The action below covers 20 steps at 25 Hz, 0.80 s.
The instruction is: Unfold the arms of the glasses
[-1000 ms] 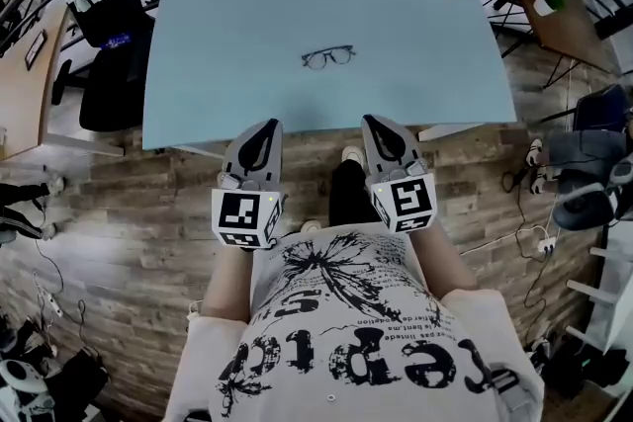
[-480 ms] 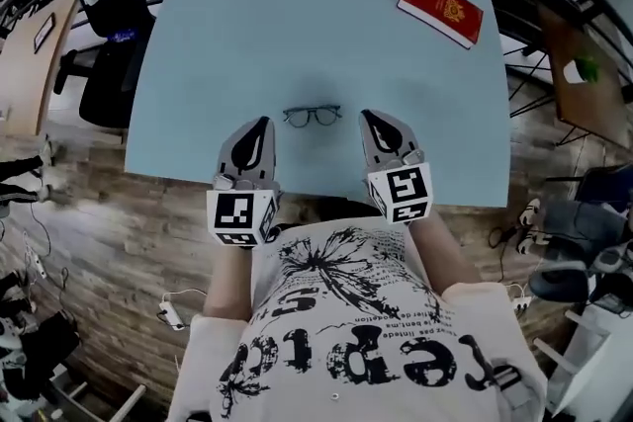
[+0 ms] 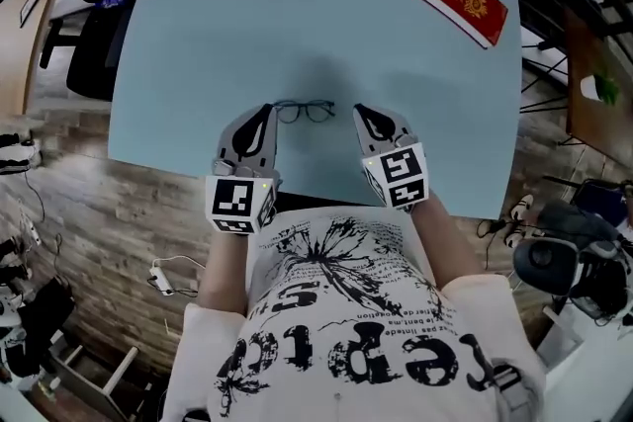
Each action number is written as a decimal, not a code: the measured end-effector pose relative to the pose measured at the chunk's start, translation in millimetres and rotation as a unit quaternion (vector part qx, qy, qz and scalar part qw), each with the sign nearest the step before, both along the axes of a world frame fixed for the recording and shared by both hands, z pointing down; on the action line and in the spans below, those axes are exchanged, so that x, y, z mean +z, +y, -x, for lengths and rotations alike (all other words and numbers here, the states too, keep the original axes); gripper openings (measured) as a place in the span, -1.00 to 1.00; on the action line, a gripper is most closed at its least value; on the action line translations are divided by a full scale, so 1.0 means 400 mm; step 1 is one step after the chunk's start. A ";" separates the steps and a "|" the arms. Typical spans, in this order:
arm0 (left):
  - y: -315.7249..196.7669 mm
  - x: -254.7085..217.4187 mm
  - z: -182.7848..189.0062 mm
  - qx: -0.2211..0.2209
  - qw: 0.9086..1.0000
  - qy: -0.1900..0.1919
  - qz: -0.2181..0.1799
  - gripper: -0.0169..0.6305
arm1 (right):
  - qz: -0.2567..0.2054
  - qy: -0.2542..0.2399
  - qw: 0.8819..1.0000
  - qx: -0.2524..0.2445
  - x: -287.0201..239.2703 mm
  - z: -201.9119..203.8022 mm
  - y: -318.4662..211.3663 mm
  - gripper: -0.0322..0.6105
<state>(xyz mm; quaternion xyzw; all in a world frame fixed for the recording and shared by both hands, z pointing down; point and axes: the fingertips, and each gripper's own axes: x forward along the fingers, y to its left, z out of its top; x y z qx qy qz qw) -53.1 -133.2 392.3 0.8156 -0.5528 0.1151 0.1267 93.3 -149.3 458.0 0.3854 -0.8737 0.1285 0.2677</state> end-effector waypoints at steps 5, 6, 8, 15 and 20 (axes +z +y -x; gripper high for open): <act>-0.030 0.053 -0.002 0.043 0.999 -0.001 0.021 -0.89 | 0.050 0.053 0.996 -0.044 0.090 0.029 -0.014 -0.87; -0.036 0.062 -0.002 0.052 0.998 -0.003 0.023 -0.89 | 0.059 0.067 0.994 -0.059 0.106 0.036 -0.016 -0.87; -0.047 0.076 -0.001 0.067 0.997 -0.003 0.022 -0.89 | 0.071 0.110 0.987 -0.099 0.141 0.046 -0.018 -0.87; -0.056 0.134 0.009 0.115 0.993 -0.009 0.027 -0.89 | 0.078 0.219 0.944 -0.233 0.245 0.079 -0.024 -0.64; -0.068 0.184 0.021 0.133 0.990 -0.016 0.045 -0.89 | 0.082 0.260 0.917 -0.290 0.282 0.095 -0.038 -0.64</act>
